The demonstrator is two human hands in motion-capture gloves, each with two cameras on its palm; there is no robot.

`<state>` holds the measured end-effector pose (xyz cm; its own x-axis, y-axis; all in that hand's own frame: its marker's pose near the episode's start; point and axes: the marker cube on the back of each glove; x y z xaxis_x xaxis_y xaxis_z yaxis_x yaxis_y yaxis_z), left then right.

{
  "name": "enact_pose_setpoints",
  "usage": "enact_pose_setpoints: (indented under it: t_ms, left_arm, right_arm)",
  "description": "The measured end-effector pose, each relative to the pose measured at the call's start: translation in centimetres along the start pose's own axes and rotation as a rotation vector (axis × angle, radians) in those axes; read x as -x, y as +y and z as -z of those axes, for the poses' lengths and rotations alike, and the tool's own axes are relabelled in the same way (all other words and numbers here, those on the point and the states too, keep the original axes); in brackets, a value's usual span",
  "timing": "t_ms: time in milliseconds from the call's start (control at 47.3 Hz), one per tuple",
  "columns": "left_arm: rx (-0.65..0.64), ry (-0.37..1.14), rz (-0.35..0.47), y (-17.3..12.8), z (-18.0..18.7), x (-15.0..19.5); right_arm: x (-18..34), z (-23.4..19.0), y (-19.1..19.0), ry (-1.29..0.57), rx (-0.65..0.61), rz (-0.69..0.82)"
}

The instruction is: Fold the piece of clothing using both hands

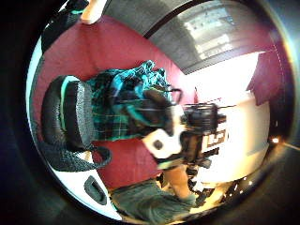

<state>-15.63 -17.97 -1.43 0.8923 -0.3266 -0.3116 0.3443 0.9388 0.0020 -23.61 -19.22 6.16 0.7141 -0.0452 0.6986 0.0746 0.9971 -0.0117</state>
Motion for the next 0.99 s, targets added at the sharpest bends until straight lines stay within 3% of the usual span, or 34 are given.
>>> enact_pose_setpoints:
  t_ms: [106,296,444,592,697,824,993]
  left_arm:
    - [0.048,-0.016,0.031,2.3,1.3,-0.3]
    - [0.038,-0.045,0.007,1.8,-0.7,-0.7]
    - [-0.012,-0.022,-0.042,0.5,-1.6,-1.3]
    - [-0.038,-0.011,-0.077,0.2,-1.2,-2.6]
    - [-0.042,-0.004,-0.102,0.4,-0.7,-4.2]
    - [-0.056,-0.012,-0.144,0.7,-0.9,-6.3]
    - [-0.091,-0.038,-0.216,1.5,-2.1,-9.2]
  right_arm:
    - [-0.5,-2.8,0.5,-0.008,0.066,0.013]
    - [-1.6,-4.1,0.0,-0.041,0.18,0.114]
    - [-1.0,-1.6,0.7,-0.171,0.442,0.216]
    - [-1.1,4.6,1.9,-0.167,0.639,0.245]
    - [-1.9,9.3,0.9,0.101,0.573,0.323]
    - [-2.7,15.1,1.4,0.429,0.586,0.184]
    - [-6.3,20.3,-0.1,0.754,0.279,0.028]
